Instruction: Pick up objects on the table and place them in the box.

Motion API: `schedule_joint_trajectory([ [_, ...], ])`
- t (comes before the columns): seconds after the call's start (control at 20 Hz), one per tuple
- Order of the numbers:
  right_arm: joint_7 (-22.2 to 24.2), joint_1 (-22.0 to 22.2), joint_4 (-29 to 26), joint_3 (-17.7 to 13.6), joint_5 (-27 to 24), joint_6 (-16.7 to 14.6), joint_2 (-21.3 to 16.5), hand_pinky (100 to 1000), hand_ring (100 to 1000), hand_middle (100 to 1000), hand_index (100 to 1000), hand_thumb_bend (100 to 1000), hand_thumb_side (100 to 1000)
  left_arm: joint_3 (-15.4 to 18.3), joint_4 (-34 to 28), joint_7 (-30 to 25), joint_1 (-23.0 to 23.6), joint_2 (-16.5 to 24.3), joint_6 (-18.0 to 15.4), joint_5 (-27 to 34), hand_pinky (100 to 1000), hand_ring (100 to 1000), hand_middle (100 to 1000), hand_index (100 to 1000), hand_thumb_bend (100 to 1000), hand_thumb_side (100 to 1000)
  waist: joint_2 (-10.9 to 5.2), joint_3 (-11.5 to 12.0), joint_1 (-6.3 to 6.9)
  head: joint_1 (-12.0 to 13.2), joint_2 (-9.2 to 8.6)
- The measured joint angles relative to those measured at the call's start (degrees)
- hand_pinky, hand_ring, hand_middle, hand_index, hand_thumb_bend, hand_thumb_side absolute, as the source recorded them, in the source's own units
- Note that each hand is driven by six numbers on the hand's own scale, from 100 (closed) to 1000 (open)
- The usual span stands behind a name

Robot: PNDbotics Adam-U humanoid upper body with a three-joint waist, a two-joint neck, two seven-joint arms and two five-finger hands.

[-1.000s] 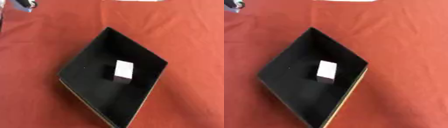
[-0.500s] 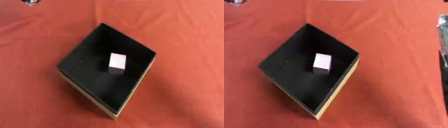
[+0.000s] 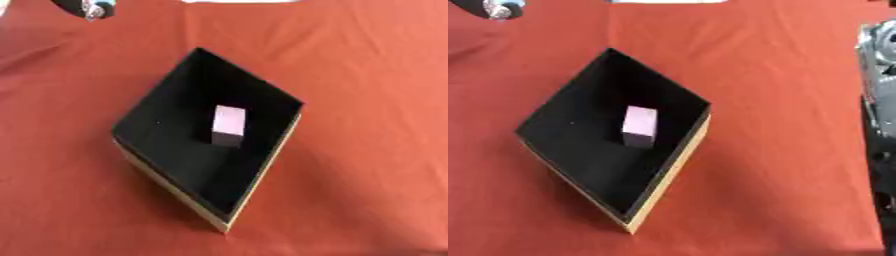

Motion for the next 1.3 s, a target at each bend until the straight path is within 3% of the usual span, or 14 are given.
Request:
schedule_joint_trajectory([
  [0.3, 0.0, 0.03, 0.0, -0.12, 0.13, 0.0, 0.0, 809, 677, 596, 801, 100, 677, -5.48, -13.48, -2.33, 2.22, 2.62, 2.71, 6.71, 362, 560, 641, 741, 420, 100, -0.08, 0.16, 0.18, -0.34, 0.0],
  [0.6, -0.01, 0.09, 0.0, -0.31, 0.16, 0.01, 0.05, 808, 677, 595, 801, 100, 677, -9.37, -23.17, -5.0, 4.13, 4.18, 6.01, 10.68, 373, 570, 650, 727, 444, 100, -0.08, 0.42, 0.15, -0.89, 0.01],
  [1.05, -0.07, 0.52, 0.0, -0.32, 0.17, 0.03, 0.52, 808, 676, 594, 800, 100, 678, -10.74, -27.94, -6.25, 5.69, 3.88, 6.87, 10.1, 377, 574, 653, 724, 430, 100, -0.11, 0.7, 0.01, -1.22, 0.01],
  [1.3, -0.26, 0.8, 0.0, -0.34, 0.15, 0.03, 0.57, 808, 675, 592, 800, 100, 678, -12.36, -27.97, -8.38, 7.11, 1.68, 6.15, 9.17, 380, 576, 656, 723, 406, 100, -0.1, 1.04, -0.04, -1.27, 0.01],
])
